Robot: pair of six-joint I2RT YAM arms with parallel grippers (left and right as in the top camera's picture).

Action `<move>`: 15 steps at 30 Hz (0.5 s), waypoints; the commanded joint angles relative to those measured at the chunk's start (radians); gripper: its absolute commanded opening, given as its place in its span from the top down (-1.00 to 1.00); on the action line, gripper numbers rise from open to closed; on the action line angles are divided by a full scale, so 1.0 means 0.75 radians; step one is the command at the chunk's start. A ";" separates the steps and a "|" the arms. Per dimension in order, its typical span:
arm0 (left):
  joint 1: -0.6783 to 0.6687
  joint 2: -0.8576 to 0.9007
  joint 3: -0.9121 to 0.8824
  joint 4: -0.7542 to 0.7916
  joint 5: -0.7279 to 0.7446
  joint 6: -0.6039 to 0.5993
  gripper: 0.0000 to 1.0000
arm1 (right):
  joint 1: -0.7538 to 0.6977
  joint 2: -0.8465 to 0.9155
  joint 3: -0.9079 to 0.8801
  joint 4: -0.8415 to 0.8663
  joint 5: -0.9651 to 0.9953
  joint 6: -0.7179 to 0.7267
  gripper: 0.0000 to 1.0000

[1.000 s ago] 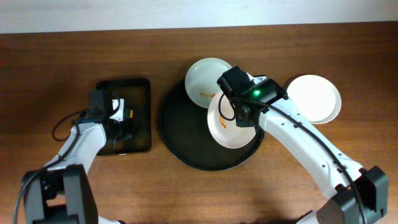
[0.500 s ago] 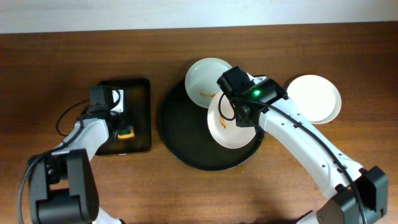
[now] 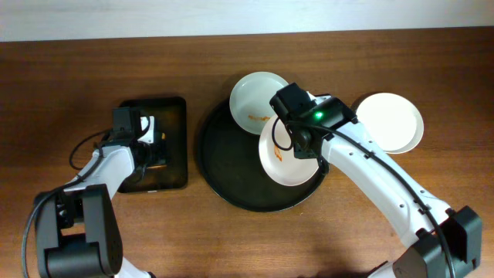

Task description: Clean dirty plates on tray and stack at the side

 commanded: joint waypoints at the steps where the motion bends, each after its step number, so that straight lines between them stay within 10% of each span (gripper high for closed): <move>1: 0.005 -0.020 0.006 -0.013 0.015 0.007 0.67 | 0.001 -0.010 -0.029 0.008 0.036 0.018 0.92; 3: 0.005 -0.022 0.011 0.003 0.015 0.007 1.00 | 0.001 -0.010 -0.091 0.053 0.037 0.017 0.92; 15: 0.005 -0.393 0.187 -0.404 0.212 -0.073 1.00 | 0.001 -0.232 -0.021 0.057 0.098 -0.085 0.92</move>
